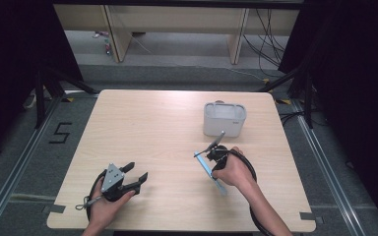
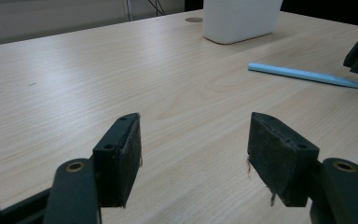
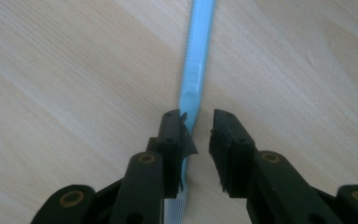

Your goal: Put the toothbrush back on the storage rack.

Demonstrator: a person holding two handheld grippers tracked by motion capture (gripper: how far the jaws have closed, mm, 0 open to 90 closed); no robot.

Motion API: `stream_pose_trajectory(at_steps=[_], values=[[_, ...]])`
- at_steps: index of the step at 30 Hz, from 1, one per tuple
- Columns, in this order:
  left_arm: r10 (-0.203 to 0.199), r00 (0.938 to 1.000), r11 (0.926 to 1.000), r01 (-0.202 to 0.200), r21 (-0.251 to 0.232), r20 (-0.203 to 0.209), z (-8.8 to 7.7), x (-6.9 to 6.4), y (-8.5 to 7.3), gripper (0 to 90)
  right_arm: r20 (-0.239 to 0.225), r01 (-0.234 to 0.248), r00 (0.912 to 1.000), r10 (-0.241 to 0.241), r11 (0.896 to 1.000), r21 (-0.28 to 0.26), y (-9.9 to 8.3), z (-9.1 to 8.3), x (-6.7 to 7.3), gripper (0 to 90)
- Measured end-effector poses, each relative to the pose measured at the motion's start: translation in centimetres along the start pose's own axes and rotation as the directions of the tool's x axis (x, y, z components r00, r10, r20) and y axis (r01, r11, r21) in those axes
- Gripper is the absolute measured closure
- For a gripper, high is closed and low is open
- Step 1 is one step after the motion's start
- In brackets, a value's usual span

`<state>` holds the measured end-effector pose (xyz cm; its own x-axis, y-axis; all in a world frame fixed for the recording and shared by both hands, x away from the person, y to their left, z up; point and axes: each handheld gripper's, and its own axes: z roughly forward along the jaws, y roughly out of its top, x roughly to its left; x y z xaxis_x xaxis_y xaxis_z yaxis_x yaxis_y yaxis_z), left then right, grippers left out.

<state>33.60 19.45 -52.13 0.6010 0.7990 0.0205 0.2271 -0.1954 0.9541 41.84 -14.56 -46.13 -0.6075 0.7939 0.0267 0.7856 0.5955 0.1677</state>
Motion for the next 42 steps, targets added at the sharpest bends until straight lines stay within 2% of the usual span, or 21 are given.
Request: stream_pose_trajectory(at_steps=[4,5,6,8,11,12,14,15,16,19,21,22,29,30,33,35,37,38,40,41,42], values=[[0.0,1.0,1.0,0.0,0.0,0.0,0.0,0.0,0.0,34.6,0.005,0.001,1.0,-0.001,1.0,0.016,0.3,0.3,0.1,74.5],[0.001,1.0,1.0,-0.001,0.001,0.001,0.0,0.0,0.0,34.6,0.002,-0.017,0.9998,0.017,1.0,0.021,0.3,0.3,0.3,74.6],[0.002,1.0,1.0,-0.002,0.0,0.002,0.0,0.0,0.0,34.6,0.008,0.018,0.9998,-0.018,1.0,0.011,0.4,0.4,0.1,74.7],[0.0,1.0,1.0,0.0,0.0,0.0,0.0,0.0,0.0,34.6,0.006,-0.005,1.0,0.005,1.0,0.023,0.5,0.4,0.3,74.8],[-0.002,1.0,1.0,0.002,0.001,0.001,0.0,0.0,0.0,34.6,0.014,-0.002,0.9999,0.002,0.999,0.032,0.7,0.6,0.3,75.0],[-0.011,0.9999,0.9998,0.011,-0.015,0.01,0.1,0.0,-0.1,34.6,0.013,-0.026,0.9996,0.025,0.999,0.041,0.7,0.6,0.5,75.0],[-0.023,0.9997,0.9997,0.023,-0.011,0.007,0.0,0.0,-0.1,34.6,0.007,0.004,1.0,-0.004,0.999,0.044,0.8,0.7,0.4,75.1],[-0.022,0.9997,0.9997,0.023,-0.012,0.007,0.0,0.0,-0.1,34.6,0.007,-0.023,0.9997,0.023,0.999,0.049,0.8,0.8,0.6,75.0],[-0.023,0.9997,0.9997,0.023,-0.011,0.007,0.0,-0.1,-0.1,34.6,0.01,-0.002,0.9999,0.002,0.999,0.054,0.8,0.9,0.6,75.0],[-0.025,0.9997,0.9996,0.025,-0.012,0.007,0.0,-0.1,-0.1,34.6,0.011,-0.035,0.9993,0.035,0.997,0.064,0.8,1.0,0.9,75.4],[-0.026,0.9996,0.9996,0.026,-0.012,0.007,0.0,-0.1,-0.1,34.6,0.011,-0.025,0.9996,0.024,0.998,0.065,0.8,1.1,0.9,75.5],[-0.027,0.9996,0.9996,0.027,-0.012,0.007,0.0,-0.1,-0.1,34.5,0.018,0.015,0.9997,-0.016,0.998,0.055,0.9,1.1,0.6,75.7],[-0.028,0.9996,0.9995,0.028,-0.013,0.007,0.0,-0.1,-0.1,34.5,0.024,-0.049,0.9986,0.047,0.996,0.076,1.0,1.3,0.9,76.2],[-0.027,0.9996,0.9995,0.027,-0.013,0.007,0.0,-0.1,-0.1,34.5,0.024,-0.021,0.9995,0.019,0.998,0.066,1.1,1.4,0.7,76.2],[-0.03,0.9995,0.9994,0.03,-0.013,0.006,0.0,-0.1,-0.1,34.5,0.023,-0.014,0.9997,0.013,0.998,0.064,1.2,1.4,0.8,76.1],[-0.005,1.0,0.9999,0.005,-0.01,0.004,-0.1,0.1,0.0,34.5,0.024,-0.031,0.9993,0.03,0.997,0.072,1.4,1.5,1.0,76.1],[-0.003,1.0,0.9999,0.003,-0.014,0.006,0.0,0.1,0.0,34.4,0.02,-0.014,0.9997,0.013,0.997,0.071,1.6,1.6,0.9,75.8],[-0.003,1.0,0.9998,0.004,-0.018,0.007,0.0,0.1,0.0,34.4,0.017,-0.037,0.9992,0.035,0.997,0.075,1.8,1.6,1.0,75.6],[-0.005,1.0,0.9999,0.005,-0.012,0.006,-0.1,0.1,0.0,34.4,0.025,-0.043,0.9989,0.041,0.996,0.078,1.9,1.7,0.9,75.3],[-0.014,0.9999,0.9999,0.014,-0.005,0.004,-0.2,0.0,-0.1,34.4,0.017,-0.022,0.9996,0.021,0.997,0.073,2.0,1.8,0.6,75.3],[-0.012,0.9999,0.9999,0.012,-0.007,0.005,-0.2,0.0,-0.1,34.4,0.017,-0.041,0.9991,0.04,0.996,0.08,2.2,1.8,0.7,75.2]])
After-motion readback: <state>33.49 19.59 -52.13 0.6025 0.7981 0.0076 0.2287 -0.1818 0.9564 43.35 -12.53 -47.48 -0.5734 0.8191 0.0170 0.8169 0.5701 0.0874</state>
